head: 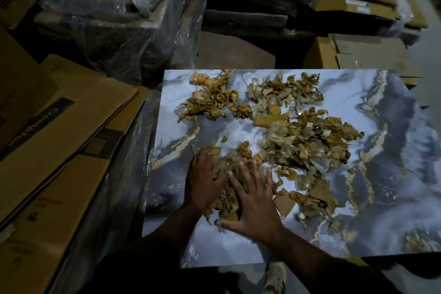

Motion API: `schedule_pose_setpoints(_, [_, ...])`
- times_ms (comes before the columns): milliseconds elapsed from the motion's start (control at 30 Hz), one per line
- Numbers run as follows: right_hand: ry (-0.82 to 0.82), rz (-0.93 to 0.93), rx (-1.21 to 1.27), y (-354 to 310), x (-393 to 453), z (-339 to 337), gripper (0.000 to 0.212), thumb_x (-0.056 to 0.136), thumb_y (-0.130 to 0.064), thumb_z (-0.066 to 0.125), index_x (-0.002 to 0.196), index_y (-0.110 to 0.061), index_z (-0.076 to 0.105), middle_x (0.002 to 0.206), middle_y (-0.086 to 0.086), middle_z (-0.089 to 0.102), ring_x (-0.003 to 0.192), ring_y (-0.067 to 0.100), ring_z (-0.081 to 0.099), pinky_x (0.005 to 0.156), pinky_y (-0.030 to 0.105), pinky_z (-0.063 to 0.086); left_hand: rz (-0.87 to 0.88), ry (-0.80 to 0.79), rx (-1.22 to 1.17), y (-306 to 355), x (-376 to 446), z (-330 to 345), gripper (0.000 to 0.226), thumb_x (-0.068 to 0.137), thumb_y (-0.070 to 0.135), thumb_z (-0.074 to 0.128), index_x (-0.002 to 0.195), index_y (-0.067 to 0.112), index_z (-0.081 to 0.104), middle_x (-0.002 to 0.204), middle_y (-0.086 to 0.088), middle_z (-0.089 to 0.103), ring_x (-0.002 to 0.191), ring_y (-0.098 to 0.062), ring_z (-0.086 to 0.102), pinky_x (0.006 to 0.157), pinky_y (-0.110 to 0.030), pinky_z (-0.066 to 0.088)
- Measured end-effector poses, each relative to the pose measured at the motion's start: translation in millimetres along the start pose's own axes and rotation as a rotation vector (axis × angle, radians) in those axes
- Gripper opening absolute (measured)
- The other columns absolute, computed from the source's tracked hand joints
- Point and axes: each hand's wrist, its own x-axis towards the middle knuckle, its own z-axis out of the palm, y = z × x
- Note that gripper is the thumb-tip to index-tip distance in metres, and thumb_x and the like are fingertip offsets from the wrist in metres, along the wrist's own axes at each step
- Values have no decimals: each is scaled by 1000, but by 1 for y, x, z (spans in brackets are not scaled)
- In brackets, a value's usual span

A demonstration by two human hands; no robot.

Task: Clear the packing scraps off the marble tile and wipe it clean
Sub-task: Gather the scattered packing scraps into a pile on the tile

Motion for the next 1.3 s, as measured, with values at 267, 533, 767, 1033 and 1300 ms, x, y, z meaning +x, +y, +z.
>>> schedule_pose_setpoints(267, [59,92,65,7,34,11,106,75,-84,51,161,-34,16,170,3,4,156,33,0,122,58,5,3,-22,-71,17,-8,0,30,85,36,44,105,20,59,104,0,62,100,-22,58,86,-42,52])
schedule_pose_setpoints(533, [138,56,197,9,57,9,34,82,-36,61,114,-24,60,110,-3,52,97,21,45,83,38,43,-122,142,-214,41,-17,17,36,97,54,39,115,24,50,112,3,57,106,-19,57,91,-39,50])
schedule_pose_setpoints(767, [-9,146,265,15,83,-23,27,78,-27,71,102,-27,58,97,-3,66,89,22,63,68,37,50,-409,183,-427,62,6,15,43,92,69,25,98,37,54,102,8,64,100,-18,61,89,-43,52])
schedule_pose_setpoints(1033, [180,196,212,34,98,-93,28,84,-13,68,109,-24,64,93,0,68,82,23,66,63,39,53,-455,295,-758,136,46,4,14,101,35,55,94,23,58,86,5,65,75,-4,61,65,-30,45])
schedule_pose_setpoints(1300, [255,217,184,106,101,-168,60,63,-5,84,119,-14,65,108,7,72,95,30,68,74,43,58,-235,180,-846,224,85,6,31,90,51,48,101,24,57,97,4,65,89,-12,62,74,-31,47])
